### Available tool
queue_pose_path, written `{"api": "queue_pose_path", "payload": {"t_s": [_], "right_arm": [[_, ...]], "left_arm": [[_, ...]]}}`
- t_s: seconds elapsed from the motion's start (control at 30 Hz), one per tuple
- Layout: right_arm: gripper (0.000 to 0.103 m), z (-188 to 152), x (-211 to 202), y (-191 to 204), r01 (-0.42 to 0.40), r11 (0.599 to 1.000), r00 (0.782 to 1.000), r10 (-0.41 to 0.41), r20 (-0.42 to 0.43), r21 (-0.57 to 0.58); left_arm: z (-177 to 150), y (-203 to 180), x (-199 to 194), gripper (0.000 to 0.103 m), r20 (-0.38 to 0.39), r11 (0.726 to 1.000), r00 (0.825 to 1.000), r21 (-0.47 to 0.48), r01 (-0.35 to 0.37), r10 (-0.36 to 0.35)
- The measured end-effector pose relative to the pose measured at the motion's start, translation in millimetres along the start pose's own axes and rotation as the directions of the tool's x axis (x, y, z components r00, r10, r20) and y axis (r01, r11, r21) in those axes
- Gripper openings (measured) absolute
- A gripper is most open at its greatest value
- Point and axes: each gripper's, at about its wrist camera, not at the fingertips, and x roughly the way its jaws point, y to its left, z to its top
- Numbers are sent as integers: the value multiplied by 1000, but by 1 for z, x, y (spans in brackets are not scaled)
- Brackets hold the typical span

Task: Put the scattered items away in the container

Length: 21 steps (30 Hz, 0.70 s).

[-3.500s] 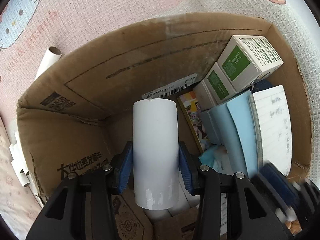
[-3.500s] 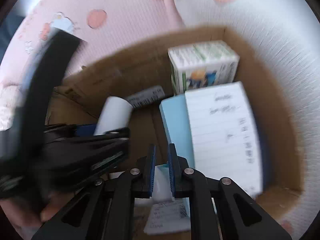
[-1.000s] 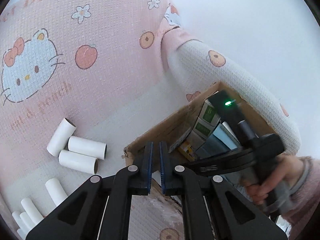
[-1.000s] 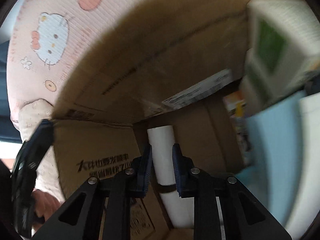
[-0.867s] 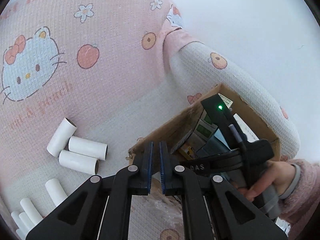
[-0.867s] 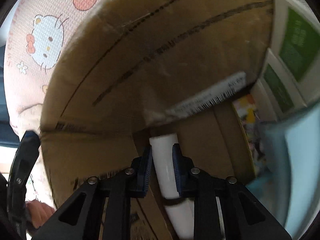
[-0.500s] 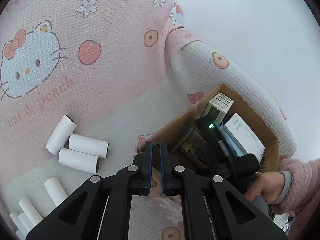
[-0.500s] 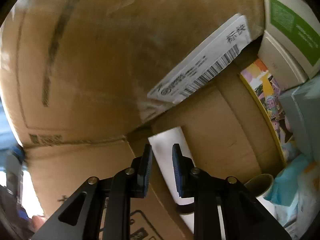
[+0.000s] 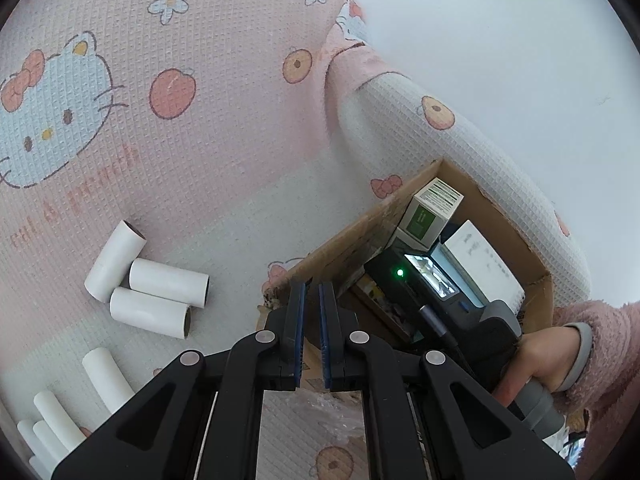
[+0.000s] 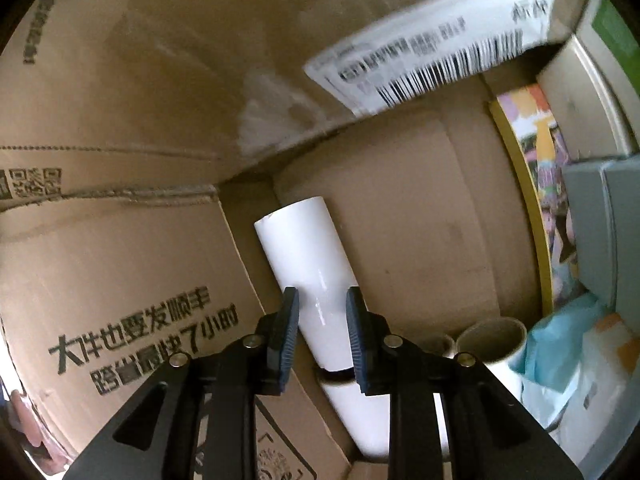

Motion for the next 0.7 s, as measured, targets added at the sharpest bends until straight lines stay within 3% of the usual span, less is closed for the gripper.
{"api": "queue_pose_path", "payload": {"t_s": [0.33, 0.47, 0.53, 0.6, 0.7], "right_arm": [[20, -13, 8, 4, 42, 999, 995, -43, -89, -12], [20, -22, -19, 22, 68, 994, 997, -65, 32, -86], [20, -30, -43, 36, 110, 983, 988, -92, 128, -147], [21, -40, -62, 47, 150, 971, 975, -114, 189, -188], [21, -57, -85, 56, 179, 959, 959, -121, 256, -218]], "left_arm": [[0, -6, 4, 8, -11, 999, 1000, 37, -29, 29], [0, -13, 4, 10, -24, 997, 999, 61, -41, 43], [1, -17, 3, 19, -24, 996, 999, 72, -44, 46], [2, -22, 2, 40, -18, 995, 998, 85, -53, 55], [1, -29, -1, 45, -9, 994, 999, 96, -50, 51]]}}
